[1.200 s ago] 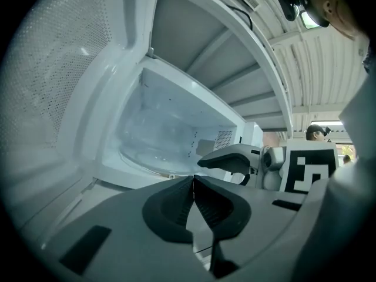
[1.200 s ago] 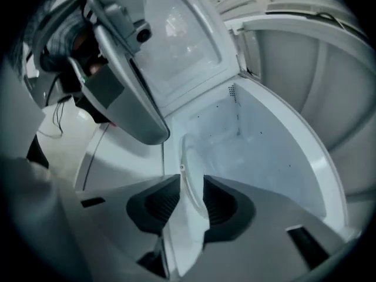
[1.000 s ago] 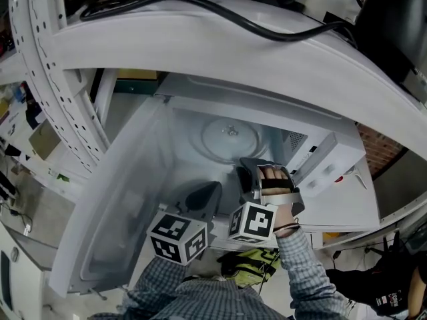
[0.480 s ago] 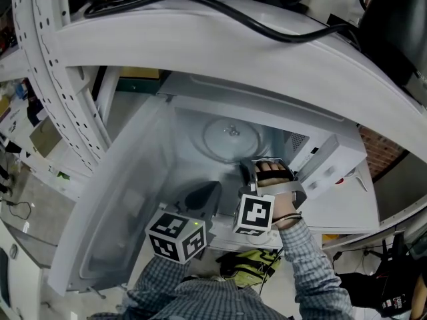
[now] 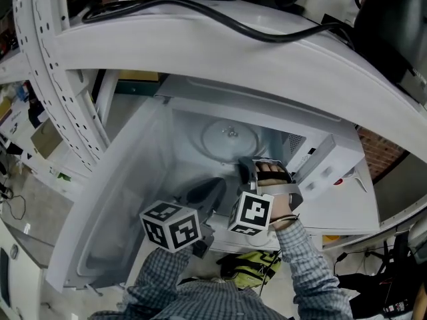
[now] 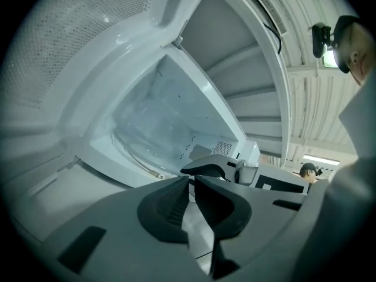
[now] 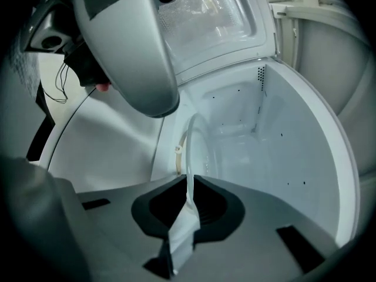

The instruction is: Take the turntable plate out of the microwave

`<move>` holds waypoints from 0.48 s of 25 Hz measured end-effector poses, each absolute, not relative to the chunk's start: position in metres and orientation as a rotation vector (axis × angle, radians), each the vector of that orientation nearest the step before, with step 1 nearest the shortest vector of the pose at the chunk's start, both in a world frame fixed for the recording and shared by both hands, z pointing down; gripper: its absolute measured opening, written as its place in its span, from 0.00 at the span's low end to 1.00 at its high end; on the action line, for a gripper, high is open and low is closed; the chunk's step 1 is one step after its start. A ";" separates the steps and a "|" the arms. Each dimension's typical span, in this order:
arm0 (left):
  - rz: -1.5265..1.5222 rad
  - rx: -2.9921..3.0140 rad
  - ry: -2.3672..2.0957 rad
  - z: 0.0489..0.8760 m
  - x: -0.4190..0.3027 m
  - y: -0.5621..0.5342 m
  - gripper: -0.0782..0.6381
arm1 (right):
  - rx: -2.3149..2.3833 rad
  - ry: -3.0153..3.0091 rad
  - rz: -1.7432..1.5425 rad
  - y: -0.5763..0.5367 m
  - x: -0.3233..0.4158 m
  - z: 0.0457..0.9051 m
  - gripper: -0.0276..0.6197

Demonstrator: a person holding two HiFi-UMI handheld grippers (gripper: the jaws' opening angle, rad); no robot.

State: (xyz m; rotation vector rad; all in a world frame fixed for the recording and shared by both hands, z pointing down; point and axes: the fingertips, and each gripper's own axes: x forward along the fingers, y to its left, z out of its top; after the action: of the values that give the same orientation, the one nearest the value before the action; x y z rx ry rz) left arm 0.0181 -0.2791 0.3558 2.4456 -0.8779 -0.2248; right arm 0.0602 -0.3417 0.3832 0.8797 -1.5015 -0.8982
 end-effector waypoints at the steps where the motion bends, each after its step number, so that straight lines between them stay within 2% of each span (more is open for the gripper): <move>1: -0.237 2.434 -0.868 0.355 0.019 -0.281 0.12 | 0.886 -1.505 -0.897 -0.342 0.060 0.383 0.10; 4: -0.302 2.373 -0.820 0.352 0.020 -0.286 0.13 | 0.905 -1.514 -0.898 -0.342 0.061 0.382 0.10; 8: -0.376 2.300 -0.736 0.347 0.021 -0.289 0.24 | 0.937 -1.530 -0.894 -0.342 0.062 0.377 0.10; 12: -0.459 2.188 -0.723 0.346 0.014 -0.302 0.27 | 0.963 -1.550 -0.883 -0.341 0.061 0.372 0.11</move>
State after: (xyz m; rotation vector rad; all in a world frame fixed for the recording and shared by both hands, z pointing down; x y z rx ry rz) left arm 0.0138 -0.3020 0.3459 2.1879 -0.7227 -0.4593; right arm 0.0608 -0.3409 0.3723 0.9632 -1.5503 -0.8835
